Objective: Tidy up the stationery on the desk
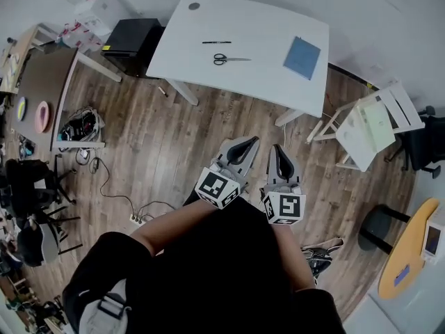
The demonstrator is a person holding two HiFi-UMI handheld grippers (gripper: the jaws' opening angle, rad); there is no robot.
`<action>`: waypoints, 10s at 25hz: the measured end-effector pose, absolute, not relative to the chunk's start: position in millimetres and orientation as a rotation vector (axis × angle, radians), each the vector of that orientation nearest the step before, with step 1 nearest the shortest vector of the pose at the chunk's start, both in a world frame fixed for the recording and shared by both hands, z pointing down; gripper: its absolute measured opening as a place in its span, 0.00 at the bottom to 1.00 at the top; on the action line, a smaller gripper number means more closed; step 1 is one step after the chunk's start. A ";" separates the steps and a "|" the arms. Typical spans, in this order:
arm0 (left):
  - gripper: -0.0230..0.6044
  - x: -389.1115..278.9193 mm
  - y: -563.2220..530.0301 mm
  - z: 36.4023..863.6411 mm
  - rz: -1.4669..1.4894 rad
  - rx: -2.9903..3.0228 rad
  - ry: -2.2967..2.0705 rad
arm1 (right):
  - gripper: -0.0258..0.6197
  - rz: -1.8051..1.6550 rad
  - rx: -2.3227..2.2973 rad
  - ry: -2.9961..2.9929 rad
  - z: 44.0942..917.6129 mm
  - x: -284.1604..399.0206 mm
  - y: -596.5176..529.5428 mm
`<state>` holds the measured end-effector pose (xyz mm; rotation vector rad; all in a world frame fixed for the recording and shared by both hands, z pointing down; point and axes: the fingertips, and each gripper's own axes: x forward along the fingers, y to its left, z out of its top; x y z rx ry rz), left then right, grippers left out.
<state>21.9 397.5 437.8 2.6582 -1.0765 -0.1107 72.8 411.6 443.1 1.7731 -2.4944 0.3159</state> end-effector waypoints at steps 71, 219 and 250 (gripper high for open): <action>0.18 223.1 16.4 764.0 0.746 2.170 -0.644 | 0.29 0.628 1.084 -2.015 769.9 337.3 -108.2; 0.06 -165.0 -22.0 687.8 0.393 1.893 -1.346 | 0.11 0.618 0.801 -2.401 670.4 -8.6 -43.0; 0.06 -215.1 -69.8 747.4 0.518 2.027 -0.868 | 0.22 0.236 0.334 -1.859 778.9 -155.6 -97.1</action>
